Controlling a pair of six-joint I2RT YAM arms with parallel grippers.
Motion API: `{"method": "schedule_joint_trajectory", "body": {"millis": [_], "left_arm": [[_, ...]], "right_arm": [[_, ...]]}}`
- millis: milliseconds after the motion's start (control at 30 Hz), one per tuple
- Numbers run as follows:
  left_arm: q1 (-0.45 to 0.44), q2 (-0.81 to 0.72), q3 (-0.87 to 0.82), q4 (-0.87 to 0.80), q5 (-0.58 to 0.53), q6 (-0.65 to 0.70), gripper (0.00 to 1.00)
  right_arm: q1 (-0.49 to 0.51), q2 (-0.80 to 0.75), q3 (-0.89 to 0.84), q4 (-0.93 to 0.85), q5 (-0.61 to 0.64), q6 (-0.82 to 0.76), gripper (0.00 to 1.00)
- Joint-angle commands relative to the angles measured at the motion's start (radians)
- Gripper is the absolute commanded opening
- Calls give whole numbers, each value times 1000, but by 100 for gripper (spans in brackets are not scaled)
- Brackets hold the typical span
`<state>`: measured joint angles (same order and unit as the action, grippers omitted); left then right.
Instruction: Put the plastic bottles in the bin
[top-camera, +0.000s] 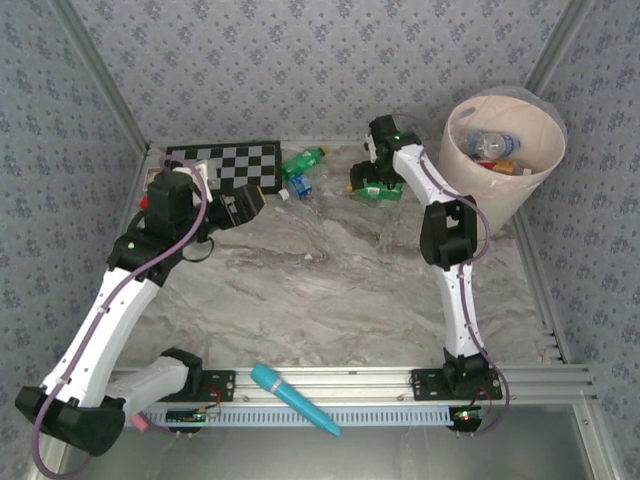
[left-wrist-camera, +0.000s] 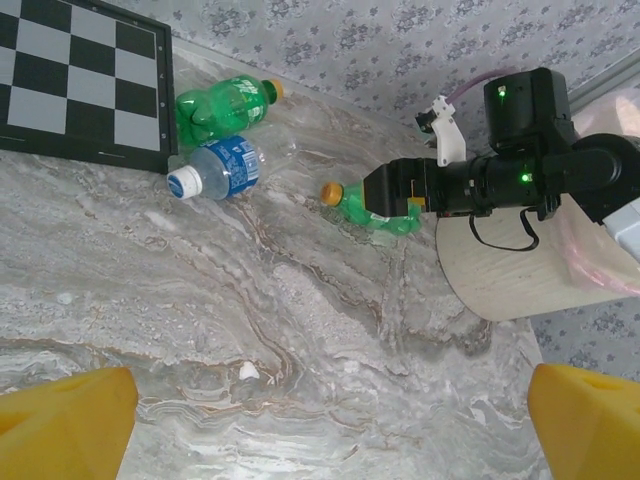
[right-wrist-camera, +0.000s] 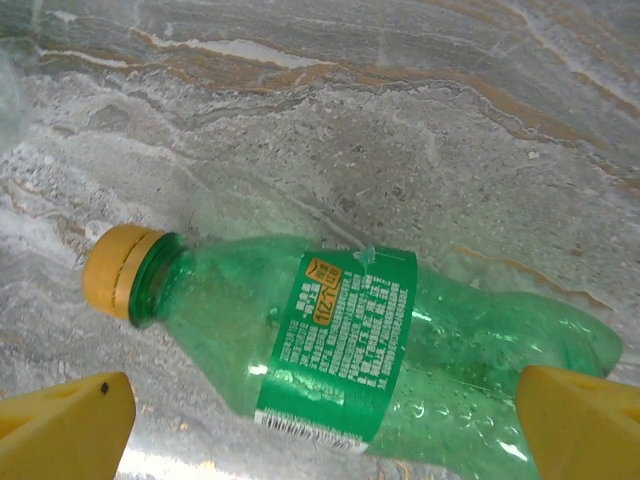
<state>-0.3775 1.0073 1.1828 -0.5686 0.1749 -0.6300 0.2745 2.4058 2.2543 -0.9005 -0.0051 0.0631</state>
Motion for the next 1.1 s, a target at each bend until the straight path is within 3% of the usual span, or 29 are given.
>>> {"method": "schedule_joint_trajectory", "body": {"millis": [0,400,833,1067], "left_arm": [[0,-33,1,-31,-27,-8,100],[0,-61,-6,-62,-46,-7,100],[0,-46,-26,-26,-31,1,100],[0,-45,-28,-21,-16,4,100]], "right_arm": [[-5,36,40,17,-73,28,100],[-26,70,50,4,-108,16,100],[30,-77,-206,13,-43,-60,100],[68,-89,-261,38,18,-61,93]]}}
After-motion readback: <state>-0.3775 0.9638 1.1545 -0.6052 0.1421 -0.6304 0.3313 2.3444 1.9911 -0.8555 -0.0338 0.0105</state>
